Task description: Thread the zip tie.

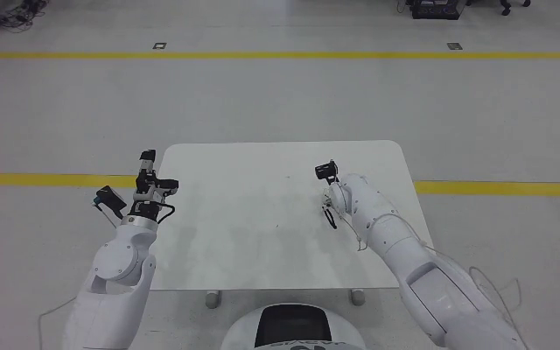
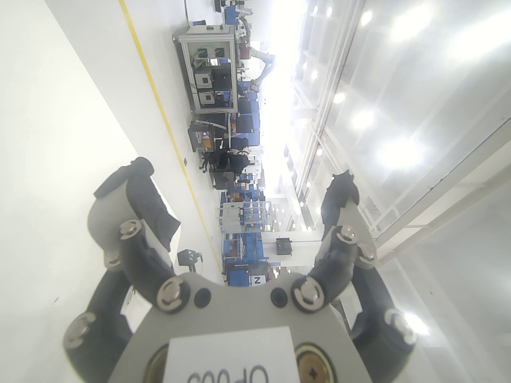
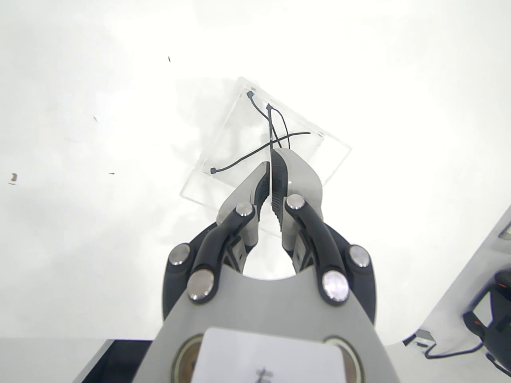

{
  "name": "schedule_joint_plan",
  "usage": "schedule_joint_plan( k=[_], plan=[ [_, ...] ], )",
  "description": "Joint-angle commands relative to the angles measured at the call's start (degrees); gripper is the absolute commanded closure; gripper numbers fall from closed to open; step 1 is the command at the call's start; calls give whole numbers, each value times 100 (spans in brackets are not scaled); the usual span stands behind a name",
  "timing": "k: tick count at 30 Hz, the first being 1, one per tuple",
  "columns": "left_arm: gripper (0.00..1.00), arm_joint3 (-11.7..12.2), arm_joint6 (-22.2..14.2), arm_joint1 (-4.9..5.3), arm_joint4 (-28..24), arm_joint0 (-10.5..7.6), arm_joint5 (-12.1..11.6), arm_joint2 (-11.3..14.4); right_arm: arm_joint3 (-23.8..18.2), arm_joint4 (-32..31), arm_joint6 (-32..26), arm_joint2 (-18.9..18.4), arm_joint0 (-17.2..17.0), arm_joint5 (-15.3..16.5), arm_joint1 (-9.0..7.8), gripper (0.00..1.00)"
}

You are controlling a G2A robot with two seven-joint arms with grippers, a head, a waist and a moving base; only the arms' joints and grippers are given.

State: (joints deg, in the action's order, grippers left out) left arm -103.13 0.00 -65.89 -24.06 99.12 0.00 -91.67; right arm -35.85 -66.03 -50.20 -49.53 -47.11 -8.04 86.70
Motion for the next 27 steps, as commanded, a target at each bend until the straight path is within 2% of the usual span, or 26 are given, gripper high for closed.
schedule_joint_plan(
  k=[1, 4, 6, 27],
  plan=[
    [0, 0, 0, 0, 0, 0, 0, 0, 74, -10, -6, 33, 43, -7, 29, 93],
    [0, 0, 0, 0, 0, 0, 0, 0, 209, 8, -92, 80, 98, 16, 77, 82],
    [0, 0, 0, 0, 0, 0, 0, 0, 303, 57, -122, 84, 138, -4, 106, 79],
    [0, 0, 0, 0, 0, 0, 0, 0, 1289, 229, 287, 289, 471, 176, 444, 83]
  ],
)
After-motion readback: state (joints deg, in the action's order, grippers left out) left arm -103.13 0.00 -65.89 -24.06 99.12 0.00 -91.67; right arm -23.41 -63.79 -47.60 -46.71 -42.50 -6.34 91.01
